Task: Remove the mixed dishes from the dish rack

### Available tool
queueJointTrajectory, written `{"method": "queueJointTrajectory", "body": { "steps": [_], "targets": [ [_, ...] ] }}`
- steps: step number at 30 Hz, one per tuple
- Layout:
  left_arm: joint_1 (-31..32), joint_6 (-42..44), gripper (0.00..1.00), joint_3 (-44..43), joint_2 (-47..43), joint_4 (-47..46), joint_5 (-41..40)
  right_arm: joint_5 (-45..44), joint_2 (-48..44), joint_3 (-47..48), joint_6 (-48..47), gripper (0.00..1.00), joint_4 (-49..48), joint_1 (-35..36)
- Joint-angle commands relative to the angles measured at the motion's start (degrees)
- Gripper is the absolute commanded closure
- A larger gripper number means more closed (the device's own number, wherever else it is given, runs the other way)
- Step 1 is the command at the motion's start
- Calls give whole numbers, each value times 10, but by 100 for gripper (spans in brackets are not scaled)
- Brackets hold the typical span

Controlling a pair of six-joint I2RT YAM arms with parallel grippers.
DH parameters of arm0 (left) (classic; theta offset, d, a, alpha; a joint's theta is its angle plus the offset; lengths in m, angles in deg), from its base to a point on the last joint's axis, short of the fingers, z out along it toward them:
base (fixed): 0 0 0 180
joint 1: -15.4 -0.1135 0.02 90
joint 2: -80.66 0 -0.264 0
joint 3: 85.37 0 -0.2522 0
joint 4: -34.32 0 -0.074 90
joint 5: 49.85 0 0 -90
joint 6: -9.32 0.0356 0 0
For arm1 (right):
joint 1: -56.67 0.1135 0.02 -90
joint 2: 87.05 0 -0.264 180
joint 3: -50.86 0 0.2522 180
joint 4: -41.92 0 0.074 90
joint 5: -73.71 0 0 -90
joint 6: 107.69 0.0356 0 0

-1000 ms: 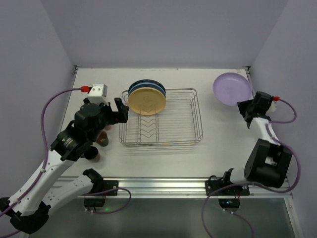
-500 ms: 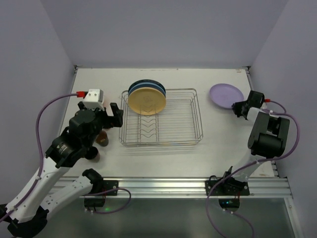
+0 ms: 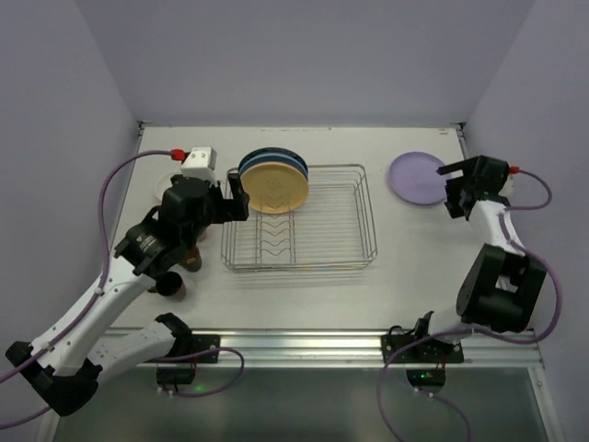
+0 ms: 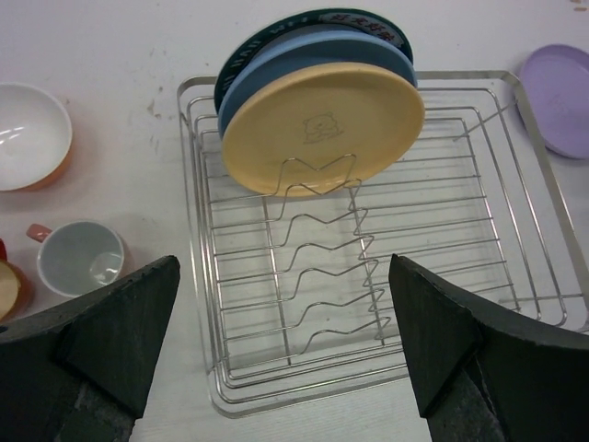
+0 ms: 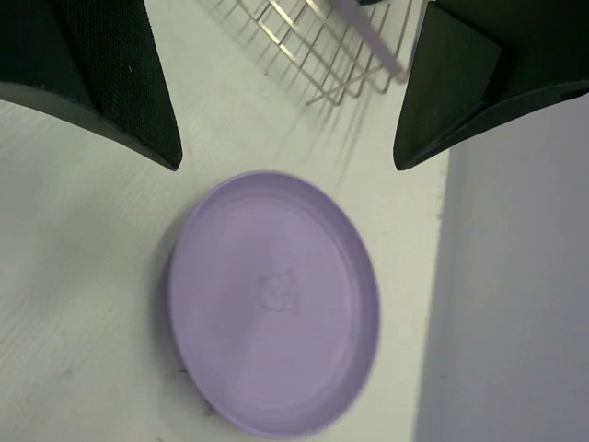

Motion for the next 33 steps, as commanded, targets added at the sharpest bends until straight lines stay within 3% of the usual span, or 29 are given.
{"method": "queueJointTrajectory", "body": {
  "steps": [1,4,7,9,12,14,18,21,24,28,33],
  "targets": [
    [-4,-47,0,-51,36,-50,31,15,-138,-12,-59,1,39,1],
    [-4,40,0,-87,90,-60,29,79,-231,-77,-68,1,27,0],
    [-4,224,0,-106,149,-82,37,296,-418,-217,-56,1,-104,2],
    [-4,293,0,-126,207,-78,41,319,-494,-251,-49,1,-125,6],
    [-26,371,0,-199,288,-33,91,302,-590,-220,-112,1,-24,7],
    [-46,376,0,-245,341,-9,127,290,-599,-175,-164,1,57,28],
    [-66,399,7,-336,415,79,170,260,-607,-166,-225,1,69,97],
    [-67,415,4,-375,439,108,193,224,-607,-148,-257,1,98,116],
    [-67,423,8,-437,485,153,204,239,-612,-156,-254,1,83,116],
    [-67,423,21,-439,503,165,218,250,-602,-149,-256,1,86,116],
    [-67,433,25,-418,508,159,235,262,-599,-151,-250,1,80,117]
  ]
}}
